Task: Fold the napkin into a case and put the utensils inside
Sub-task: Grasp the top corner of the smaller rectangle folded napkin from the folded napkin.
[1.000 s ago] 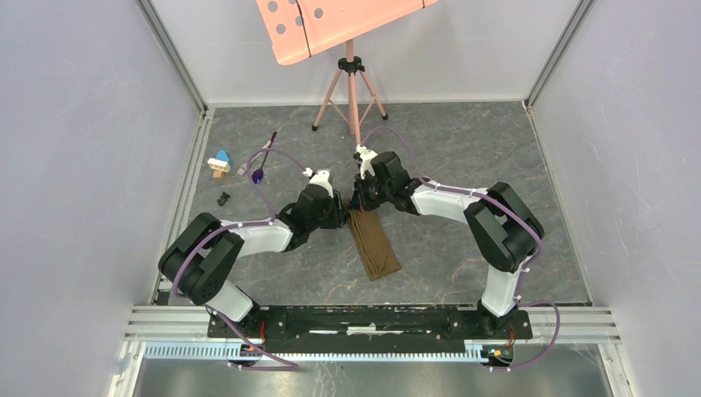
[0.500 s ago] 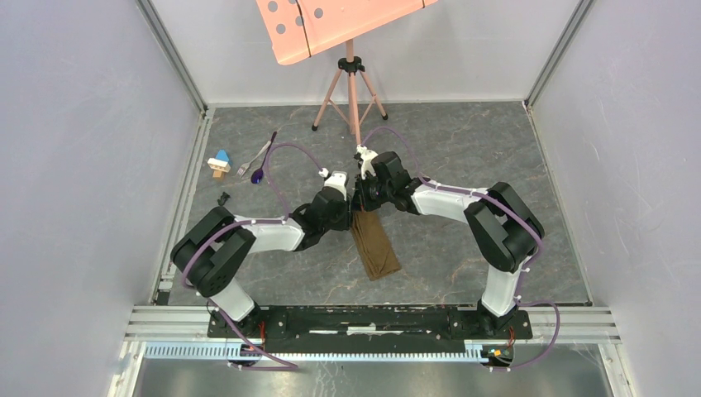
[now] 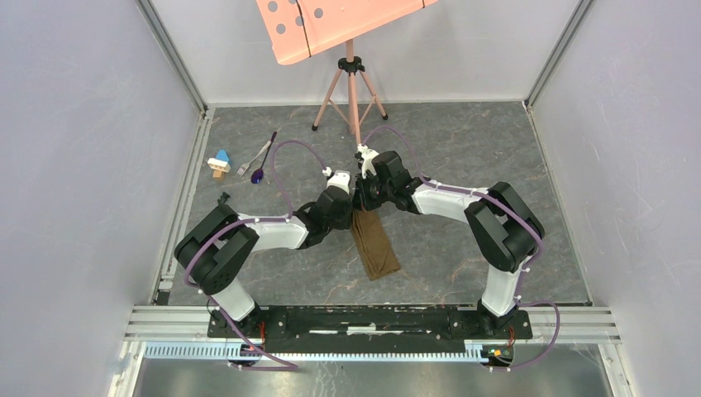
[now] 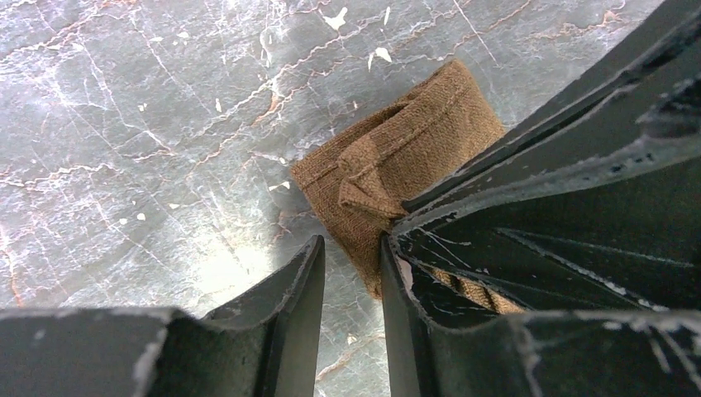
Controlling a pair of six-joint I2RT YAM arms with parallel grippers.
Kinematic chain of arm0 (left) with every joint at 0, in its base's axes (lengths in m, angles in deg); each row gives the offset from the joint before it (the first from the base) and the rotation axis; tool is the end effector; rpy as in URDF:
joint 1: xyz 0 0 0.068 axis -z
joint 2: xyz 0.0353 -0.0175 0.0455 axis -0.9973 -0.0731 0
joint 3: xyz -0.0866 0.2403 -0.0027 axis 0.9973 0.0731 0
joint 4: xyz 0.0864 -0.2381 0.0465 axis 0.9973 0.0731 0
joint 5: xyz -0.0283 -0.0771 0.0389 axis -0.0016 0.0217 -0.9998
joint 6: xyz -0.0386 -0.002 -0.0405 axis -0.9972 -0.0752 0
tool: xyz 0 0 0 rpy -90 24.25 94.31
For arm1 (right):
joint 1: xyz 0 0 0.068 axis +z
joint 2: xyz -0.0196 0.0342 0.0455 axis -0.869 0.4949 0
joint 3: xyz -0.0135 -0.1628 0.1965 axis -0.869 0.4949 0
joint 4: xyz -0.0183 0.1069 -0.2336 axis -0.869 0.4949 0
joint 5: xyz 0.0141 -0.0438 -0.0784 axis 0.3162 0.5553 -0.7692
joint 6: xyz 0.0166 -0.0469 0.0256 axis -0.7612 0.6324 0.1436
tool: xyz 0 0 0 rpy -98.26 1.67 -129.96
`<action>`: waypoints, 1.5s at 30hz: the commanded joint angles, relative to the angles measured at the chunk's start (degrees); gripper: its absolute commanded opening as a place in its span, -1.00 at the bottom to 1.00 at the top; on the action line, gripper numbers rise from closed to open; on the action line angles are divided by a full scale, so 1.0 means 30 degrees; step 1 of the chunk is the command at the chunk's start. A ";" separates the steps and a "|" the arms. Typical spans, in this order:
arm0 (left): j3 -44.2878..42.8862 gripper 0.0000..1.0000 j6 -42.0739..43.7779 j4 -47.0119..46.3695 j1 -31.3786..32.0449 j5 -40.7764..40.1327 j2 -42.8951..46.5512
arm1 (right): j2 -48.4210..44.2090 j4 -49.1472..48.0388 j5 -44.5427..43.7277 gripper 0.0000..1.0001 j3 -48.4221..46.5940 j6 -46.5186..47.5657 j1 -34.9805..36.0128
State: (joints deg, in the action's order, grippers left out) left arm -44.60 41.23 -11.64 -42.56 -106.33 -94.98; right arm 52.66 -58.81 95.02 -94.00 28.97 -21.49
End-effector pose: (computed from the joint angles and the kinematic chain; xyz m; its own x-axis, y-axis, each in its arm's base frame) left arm 0.2370 -0.2079 0.1293 -0.6272 0.0697 -0.7757 0.2735 0.9523 -0.1356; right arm 0.2949 0.2528 0.1591 -0.7736 -0.1318 -0.6198 -0.5127 0.7050 0.4900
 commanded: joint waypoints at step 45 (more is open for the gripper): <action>0.1735 -0.89 -0.1499 -0.0199 -0.0158 -0.1238 0.3261 | 0.0653 0.1063 0.0743 -1.00 -0.0235 0.0793 0.1899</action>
State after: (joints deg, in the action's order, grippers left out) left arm -40.03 37.82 -8.40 -42.56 -109.63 -87.22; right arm 53.30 -55.20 95.26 -95.94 31.53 -16.66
